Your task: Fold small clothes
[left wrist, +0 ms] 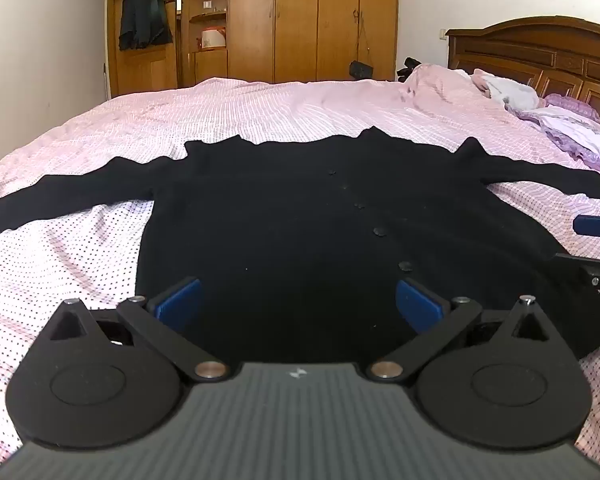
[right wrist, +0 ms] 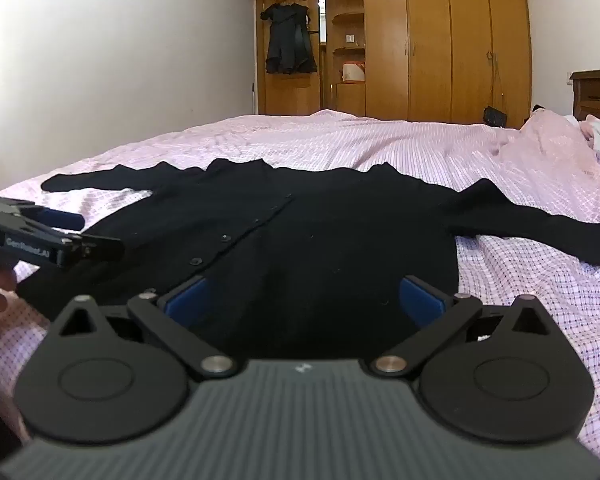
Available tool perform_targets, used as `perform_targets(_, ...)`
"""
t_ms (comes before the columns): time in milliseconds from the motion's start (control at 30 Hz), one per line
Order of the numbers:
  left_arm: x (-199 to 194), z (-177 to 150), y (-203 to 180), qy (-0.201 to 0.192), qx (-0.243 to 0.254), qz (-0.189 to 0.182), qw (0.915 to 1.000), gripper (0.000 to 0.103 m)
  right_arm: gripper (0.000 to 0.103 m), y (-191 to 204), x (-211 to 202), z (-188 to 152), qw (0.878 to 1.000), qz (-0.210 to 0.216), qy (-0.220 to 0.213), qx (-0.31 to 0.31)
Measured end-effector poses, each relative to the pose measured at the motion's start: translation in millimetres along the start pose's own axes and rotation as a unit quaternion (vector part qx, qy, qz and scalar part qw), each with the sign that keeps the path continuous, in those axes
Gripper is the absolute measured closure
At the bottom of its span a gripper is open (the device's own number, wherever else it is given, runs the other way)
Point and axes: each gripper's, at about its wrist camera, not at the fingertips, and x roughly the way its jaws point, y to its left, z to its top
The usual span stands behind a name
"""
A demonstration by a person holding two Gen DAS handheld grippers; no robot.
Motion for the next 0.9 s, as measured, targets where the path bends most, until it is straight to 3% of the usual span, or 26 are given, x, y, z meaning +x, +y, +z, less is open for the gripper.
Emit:
perform_targets(200, -1, 0, -4, -0.007, 0.002, 0.001, 1.0, 0.0, 0.0, -5, 0, -1, 1.0, 0.008, -0.004, 0.025)
perform_targets(900, 0, 1, -1, -0.002, -0.003, -0.004, 1.0, 0.0, 0.0, -4, 2, -2, 1.0, 0.015, 0.002, 0.012)
